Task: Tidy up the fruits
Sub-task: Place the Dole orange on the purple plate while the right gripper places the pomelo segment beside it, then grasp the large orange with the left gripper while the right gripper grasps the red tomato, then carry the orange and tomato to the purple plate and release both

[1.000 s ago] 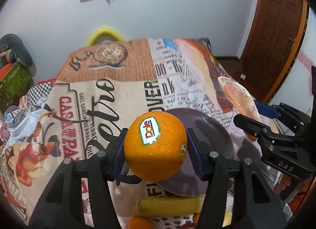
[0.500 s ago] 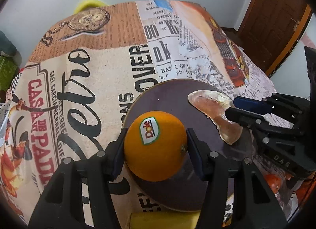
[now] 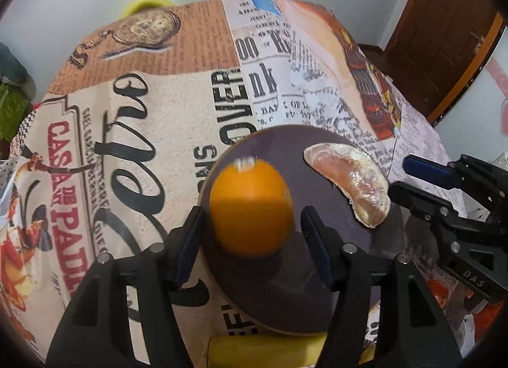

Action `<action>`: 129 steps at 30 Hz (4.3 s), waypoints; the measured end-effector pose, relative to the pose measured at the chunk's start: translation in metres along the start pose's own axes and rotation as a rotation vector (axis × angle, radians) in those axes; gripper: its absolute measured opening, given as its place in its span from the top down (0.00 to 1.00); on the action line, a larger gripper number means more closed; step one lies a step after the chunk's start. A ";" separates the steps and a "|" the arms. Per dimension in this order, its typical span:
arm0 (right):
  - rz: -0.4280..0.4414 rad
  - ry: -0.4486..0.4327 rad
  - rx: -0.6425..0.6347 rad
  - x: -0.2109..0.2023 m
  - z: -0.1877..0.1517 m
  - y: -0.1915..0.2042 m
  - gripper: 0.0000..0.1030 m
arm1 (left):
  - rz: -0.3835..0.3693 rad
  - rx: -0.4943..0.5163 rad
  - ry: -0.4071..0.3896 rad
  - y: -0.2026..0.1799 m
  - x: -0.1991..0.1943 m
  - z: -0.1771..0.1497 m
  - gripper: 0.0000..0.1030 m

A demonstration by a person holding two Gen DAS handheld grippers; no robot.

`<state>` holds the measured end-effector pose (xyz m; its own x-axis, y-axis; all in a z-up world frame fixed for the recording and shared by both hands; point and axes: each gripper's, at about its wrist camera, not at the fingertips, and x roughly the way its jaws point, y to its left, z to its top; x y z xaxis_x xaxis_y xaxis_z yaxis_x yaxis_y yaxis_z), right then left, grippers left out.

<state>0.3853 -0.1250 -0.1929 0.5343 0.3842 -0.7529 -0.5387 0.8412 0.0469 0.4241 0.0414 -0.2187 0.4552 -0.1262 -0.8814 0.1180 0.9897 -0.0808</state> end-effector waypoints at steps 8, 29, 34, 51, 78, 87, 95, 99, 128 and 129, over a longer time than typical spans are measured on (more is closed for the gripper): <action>-0.025 -0.093 0.025 -0.051 -0.010 0.008 0.55 | 0.033 0.000 -0.127 -0.002 -0.065 -0.018 0.40; -0.081 -0.225 0.082 -0.157 -0.071 0.048 0.40 | 0.117 -0.060 -0.314 -0.015 -0.185 -0.135 0.33; -0.096 -0.206 0.097 -0.158 -0.087 0.051 0.39 | 0.124 -0.099 -0.265 -0.011 -0.171 -0.164 0.33; -0.106 -0.103 0.143 -0.140 -0.133 0.046 0.38 | 0.050 -0.131 -0.060 -0.018 -0.107 -0.214 0.30; -0.079 0.052 0.193 -0.058 -0.130 0.013 0.38 | 0.047 -0.150 -0.146 -0.006 -0.123 -0.191 0.33; -0.023 0.080 0.217 -0.043 -0.133 0.008 0.54 | 0.034 -0.148 -0.148 -0.007 -0.116 -0.183 0.33; -0.019 0.064 0.226 -0.048 -0.129 0.009 0.56 | 0.026 -0.144 -0.155 -0.010 -0.116 -0.176 0.33; -0.014 0.032 0.226 -0.058 -0.121 0.010 0.56 | 0.023 -0.136 -0.176 -0.011 -0.123 -0.169 0.33; 0.006 -0.218 0.109 -0.079 -0.025 0.026 0.56 | 0.014 -0.076 -0.288 -0.019 -0.116 -0.071 0.33; 0.006 -0.217 0.108 -0.076 -0.023 0.025 0.56 | 0.011 -0.079 -0.287 -0.018 -0.113 -0.068 0.33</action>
<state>0.3166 -0.1417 -0.1498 0.6648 0.4526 -0.5943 -0.4758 0.8699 0.1303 0.3106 0.0425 -0.1487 0.6884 -0.1183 -0.7156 0.0482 0.9919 -0.1177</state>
